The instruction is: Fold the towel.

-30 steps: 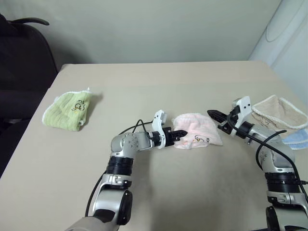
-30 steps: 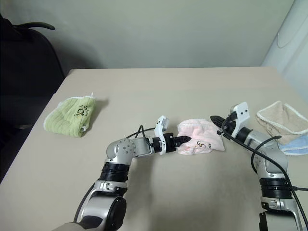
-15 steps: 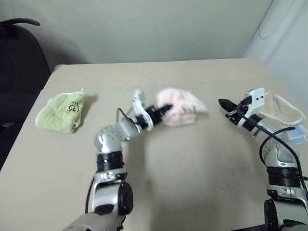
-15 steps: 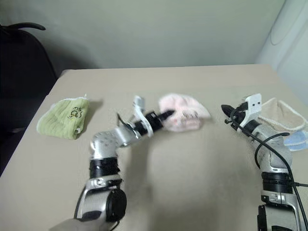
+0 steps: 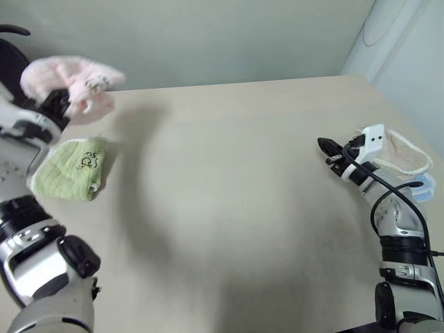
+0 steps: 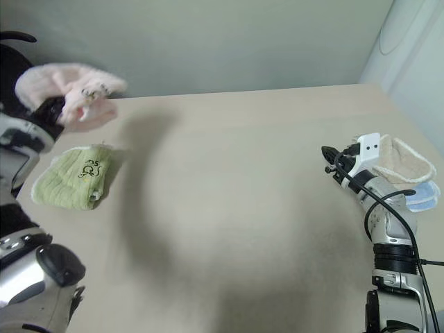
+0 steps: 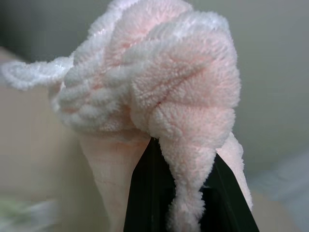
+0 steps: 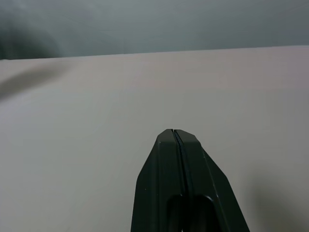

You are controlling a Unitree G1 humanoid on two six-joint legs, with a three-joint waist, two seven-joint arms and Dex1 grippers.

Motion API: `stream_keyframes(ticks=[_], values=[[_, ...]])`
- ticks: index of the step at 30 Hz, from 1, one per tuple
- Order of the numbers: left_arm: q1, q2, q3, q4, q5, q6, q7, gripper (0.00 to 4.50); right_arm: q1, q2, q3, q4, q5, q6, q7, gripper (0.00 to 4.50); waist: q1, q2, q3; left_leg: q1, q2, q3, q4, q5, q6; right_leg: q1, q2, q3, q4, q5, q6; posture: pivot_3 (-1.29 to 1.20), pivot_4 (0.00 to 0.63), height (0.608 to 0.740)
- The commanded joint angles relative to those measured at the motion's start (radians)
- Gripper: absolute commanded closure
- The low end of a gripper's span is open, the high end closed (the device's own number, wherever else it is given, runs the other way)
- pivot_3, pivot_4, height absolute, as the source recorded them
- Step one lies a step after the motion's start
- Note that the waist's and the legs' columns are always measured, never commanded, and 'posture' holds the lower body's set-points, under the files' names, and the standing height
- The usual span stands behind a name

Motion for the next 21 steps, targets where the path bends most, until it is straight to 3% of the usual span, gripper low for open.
stream_keyframes(ticks=[1,3,9,16,21], values=[[0.087,-0.016,0.032,0.057,0.011,-0.041,-0.013,4.49,-0.02,0.001,-0.004,0.004,-0.003,-0.027,0.007,4.5,0.0,-0.001,0.0,0.0,0.0,0.0,0.0,0.0,0.0,-0.001,0.0,0.0,0.0,0.0,0.0,0.0,0.15,0.74],[0.13,-0.045,0.037,0.086,0.013,-0.054,-0.005,4.49,-0.03,0.003,0.004,0.015,-0.006,-0.033,0.01,4.5,0.002,-0.002,0.0,-0.001,0.0,0.0,0.001,0.0,0.0,-0.001,0.0,0.0,0.001,0.0,0.0,0.0,0.15,0.74],[0.206,-0.108,0.099,0.076,-0.037,-0.092,0.024,2.47,-0.045,0.0,0.014,0.035,-0.008,-0.04,0.019,4.5,-0.002,-0.003,0.001,0.001,0.0,-0.001,0.001,0.002,0.0,0.0,0.0,0.0,0.004,0.006,-0.002,0.0,0.15,0.74],[0.278,-0.143,0.163,-0.058,-0.112,-0.114,0.069,0.05,-0.015,0.005,0.022,0.01,-0.003,-0.029,0.023,4.5,-0.008,-0.003,0.0,0.006,-0.001,-0.001,0.001,0.002,0.0,0.001,0.003,0.008,0.004,0.007,-0.001,0.0,0.15,0.74],[0.28,-0.146,0.214,-0.198,-0.18,-0.171,0.094,0.01,-0.007,0.004,0.028,0.006,-0.002,-0.024,0.026,4.5,-0.015,-0.004,0.001,0.006,-0.001,-0.001,0.001,0.003,0.0,-0.001,0.005,0.012,0.003,0.007,-0.001,0.0,0.15,0.74]])
